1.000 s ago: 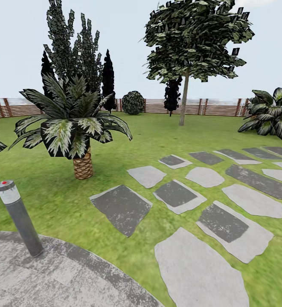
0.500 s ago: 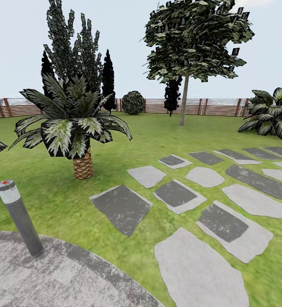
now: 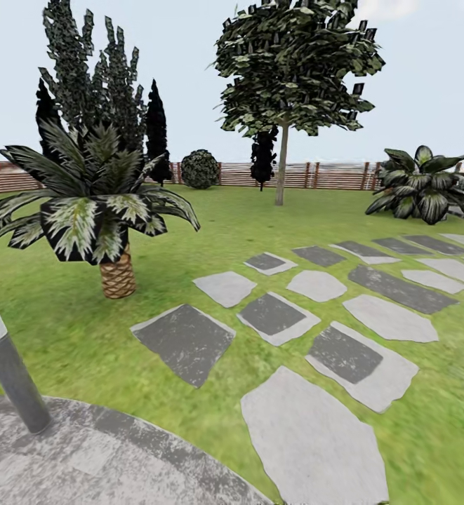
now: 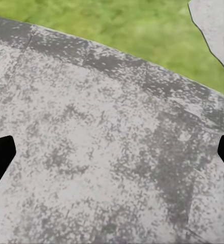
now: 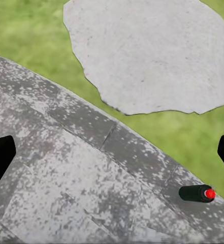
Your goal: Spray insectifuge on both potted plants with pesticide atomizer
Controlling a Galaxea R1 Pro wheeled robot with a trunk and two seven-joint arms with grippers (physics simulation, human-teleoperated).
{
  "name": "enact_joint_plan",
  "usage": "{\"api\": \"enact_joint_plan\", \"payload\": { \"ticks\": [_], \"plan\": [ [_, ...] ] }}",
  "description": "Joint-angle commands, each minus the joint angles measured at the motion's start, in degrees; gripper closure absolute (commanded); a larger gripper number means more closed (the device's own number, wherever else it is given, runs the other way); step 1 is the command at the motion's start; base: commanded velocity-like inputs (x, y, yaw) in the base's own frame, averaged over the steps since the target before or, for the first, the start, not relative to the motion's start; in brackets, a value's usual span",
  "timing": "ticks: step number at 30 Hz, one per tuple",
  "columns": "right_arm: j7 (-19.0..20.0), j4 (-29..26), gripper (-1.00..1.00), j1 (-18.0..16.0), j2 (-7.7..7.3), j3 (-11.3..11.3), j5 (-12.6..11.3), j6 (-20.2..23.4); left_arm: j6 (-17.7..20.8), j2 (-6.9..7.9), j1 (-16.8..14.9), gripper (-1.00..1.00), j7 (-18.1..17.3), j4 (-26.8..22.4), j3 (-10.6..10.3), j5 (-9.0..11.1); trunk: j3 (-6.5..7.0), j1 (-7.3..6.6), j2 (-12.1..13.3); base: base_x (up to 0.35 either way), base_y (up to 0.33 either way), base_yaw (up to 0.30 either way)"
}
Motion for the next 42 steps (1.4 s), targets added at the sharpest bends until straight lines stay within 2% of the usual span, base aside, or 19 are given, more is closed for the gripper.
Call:
{"api": "enact_joint_plan", "payload": {
  "ticks": [1, 37, 42],
  "plan": [
    [0.0, 0.1, -1.0, 0.0, 0.0, 0.0, 0.0, -0.2, -0.2, 0.03, 0.0, -1.0, 0.0, 0.0, 0.0, 0.0, -0.06, 0.0, 0.0, -0.001, 0.001, -0.298],
    [0.0, 0.1, -1.0, 0.0, 0.0, 0.0, 0.0, -0.2, -0.2, 0.02, 0.0, -1.0, 0.0, 0.1, 0.0, -0.1, -0.06, 0.0, 0.0, 0.0, 0.0, -0.3],
    [0.0, 0.2, -1.0, 0.0, 0.0, 0.0, 0.0, -0.2, -0.2, 0.01, 0.0, -1.0, 0.0, 0.0, 0.0, -0.1, -0.06, 0.0, 0.0, 0.0, -0.138, -0.3]
  ]
}}
